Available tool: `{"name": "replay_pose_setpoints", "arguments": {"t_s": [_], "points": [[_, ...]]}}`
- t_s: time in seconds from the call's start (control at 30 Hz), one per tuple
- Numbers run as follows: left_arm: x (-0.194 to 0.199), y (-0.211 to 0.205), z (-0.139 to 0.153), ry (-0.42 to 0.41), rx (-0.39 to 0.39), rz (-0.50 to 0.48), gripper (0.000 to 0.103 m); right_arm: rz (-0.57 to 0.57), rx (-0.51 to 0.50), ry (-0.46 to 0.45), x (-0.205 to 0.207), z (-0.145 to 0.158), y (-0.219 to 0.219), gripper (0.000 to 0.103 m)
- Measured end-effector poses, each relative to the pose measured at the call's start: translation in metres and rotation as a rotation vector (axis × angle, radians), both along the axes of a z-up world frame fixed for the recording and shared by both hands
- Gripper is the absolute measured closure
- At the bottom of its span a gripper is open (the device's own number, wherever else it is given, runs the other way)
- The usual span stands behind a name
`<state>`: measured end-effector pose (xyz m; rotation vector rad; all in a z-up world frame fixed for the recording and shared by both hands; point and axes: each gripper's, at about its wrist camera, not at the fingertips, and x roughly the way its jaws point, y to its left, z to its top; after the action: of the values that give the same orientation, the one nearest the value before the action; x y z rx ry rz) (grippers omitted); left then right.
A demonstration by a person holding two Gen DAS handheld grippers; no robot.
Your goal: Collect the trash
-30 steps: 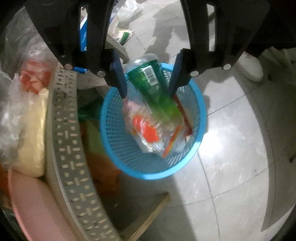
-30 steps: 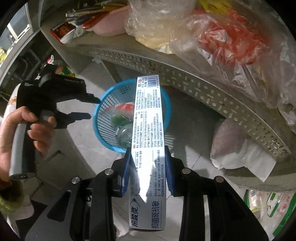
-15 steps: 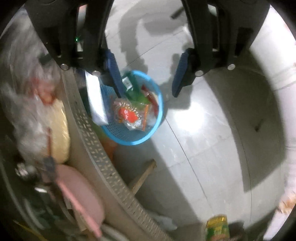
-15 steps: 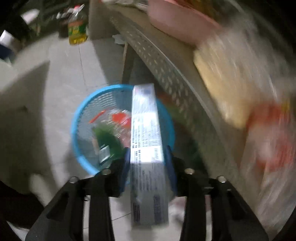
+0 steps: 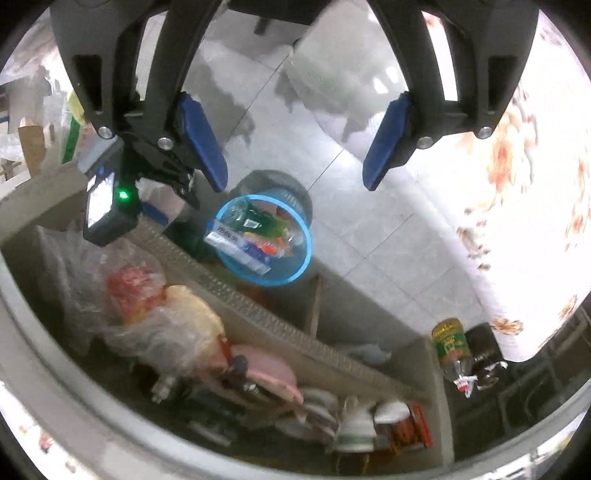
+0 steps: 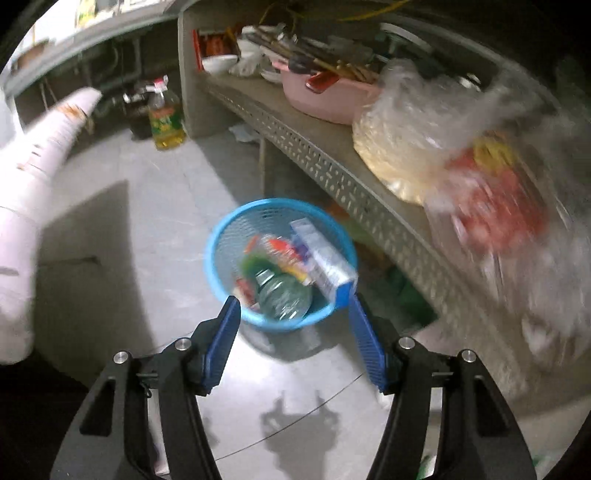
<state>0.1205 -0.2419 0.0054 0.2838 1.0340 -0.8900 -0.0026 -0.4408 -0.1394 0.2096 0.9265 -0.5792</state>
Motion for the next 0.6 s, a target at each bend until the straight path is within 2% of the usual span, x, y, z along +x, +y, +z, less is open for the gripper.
{"name": "replay_pose_setpoints", "arguments": {"t_s": [0.1,0.2,0.33,0.43,0.6], "points": [[-0.025,0.026,0.004,-0.049,-0.052,0.009,0.026,0.001,0.100,-0.071,-0.027,0.020,0.019,0.043],[-0.041,0.045,0.006,-0.083,-0.089,0.038,0.019,0.020,0.128,-0.125,-0.046,0.039,0.046,0.034],[-0.056,0.078,0.014,-0.116,-0.146,0.116,0.014,0.063,0.084,-0.230,-0.057,0.081,0.086,0.017],[-0.066,0.101,0.022,-0.125,-0.172,0.162,0.013,0.093,0.022,-0.311,-0.060,0.115,0.113,0.009],[-0.079,0.132,0.037,-0.219,-0.154,0.228,0.012,0.152,-0.077,-0.386,-0.062,0.154,0.153,0.006]]}}
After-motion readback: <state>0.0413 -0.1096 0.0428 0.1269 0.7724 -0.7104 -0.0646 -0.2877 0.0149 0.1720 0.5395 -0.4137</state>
